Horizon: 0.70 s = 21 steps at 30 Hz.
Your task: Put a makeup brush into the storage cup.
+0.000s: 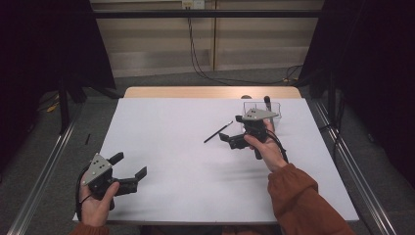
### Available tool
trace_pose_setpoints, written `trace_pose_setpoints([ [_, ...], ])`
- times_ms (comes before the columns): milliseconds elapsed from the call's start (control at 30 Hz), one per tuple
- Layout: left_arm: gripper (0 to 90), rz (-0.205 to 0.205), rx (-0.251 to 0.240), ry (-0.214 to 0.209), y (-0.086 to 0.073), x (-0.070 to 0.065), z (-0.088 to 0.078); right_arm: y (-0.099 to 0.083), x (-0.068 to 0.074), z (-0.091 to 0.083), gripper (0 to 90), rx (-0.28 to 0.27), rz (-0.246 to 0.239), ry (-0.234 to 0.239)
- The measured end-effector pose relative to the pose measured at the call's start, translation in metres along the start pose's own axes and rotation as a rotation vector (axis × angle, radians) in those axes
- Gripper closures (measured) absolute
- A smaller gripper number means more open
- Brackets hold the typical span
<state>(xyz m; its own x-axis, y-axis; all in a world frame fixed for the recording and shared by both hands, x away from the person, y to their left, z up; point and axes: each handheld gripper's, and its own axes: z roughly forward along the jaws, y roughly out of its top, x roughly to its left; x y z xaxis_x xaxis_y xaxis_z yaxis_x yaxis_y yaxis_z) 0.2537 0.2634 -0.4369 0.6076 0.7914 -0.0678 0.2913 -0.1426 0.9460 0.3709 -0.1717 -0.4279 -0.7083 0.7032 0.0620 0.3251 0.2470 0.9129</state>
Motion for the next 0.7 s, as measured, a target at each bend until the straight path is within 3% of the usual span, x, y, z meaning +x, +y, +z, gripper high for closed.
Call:
trace_pose_setpoints([
  [200, 2.5, 0.000, 0.000, 0.001, 0.000, 0.000, 0.000, 0.008, -0.006, 0.014, 2.5, 0.070, -0.020, -0.006],
  [333, 2.5, -0.003, 0.001, 0.001, 0.000, 0.000, 0.000, 0.015, -0.009, 0.021, 2.0, 0.136, -0.061, 0.007],
  [533, 2.5, 0.001, 0.003, -0.001, 0.000, 0.000, 0.000, 0.026, -0.017, 0.029, 2.6, 0.242, -0.051, 0.060],
  [700, 2.5, 0.002, 0.002, 0.000, 0.000, 0.000, 0.000, 0.031, -0.019, 0.036, 4.0, 0.322, -0.080, 0.083],
])
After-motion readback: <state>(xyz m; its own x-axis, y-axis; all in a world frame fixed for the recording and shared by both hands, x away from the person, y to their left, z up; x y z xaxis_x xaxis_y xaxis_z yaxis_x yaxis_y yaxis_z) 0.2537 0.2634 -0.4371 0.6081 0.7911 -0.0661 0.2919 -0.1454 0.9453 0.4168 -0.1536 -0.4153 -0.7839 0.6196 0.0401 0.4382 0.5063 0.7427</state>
